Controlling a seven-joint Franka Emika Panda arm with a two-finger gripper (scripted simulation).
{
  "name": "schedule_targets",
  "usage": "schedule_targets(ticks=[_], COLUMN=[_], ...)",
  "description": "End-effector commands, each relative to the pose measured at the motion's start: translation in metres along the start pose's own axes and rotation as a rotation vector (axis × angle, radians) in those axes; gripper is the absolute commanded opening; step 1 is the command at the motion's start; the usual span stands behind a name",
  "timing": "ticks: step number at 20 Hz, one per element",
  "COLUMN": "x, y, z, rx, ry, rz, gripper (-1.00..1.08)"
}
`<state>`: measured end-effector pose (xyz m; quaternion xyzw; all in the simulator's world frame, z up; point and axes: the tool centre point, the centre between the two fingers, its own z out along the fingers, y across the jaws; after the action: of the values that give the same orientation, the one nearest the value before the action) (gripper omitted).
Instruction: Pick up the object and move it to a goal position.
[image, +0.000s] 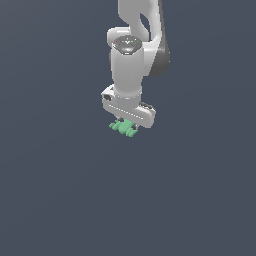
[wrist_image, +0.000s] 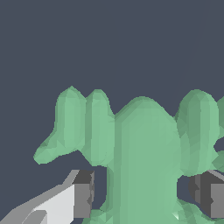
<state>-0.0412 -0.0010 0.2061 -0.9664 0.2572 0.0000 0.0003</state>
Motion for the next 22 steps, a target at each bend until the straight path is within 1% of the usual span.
schedule_targets(ticks=[1,7,12,17,22], x=[-0.011,-0.036,-0.053,-0.065,-0.073], y=[-0.001,-0.006,-0.009,-0.013,-0.015], z=[-0.027,-0.093,-0.139,-0.175,-0.197], rx=[-0.001,-0.002,-0.002,-0.002,-0.001], ry=[0.0,0.001,0.001,0.001,0.001], rz=[0.0,0.0,0.0,0.0,-0.001], gripper=[-1.0,-1.0,-1.0,-1.0,-1.0])
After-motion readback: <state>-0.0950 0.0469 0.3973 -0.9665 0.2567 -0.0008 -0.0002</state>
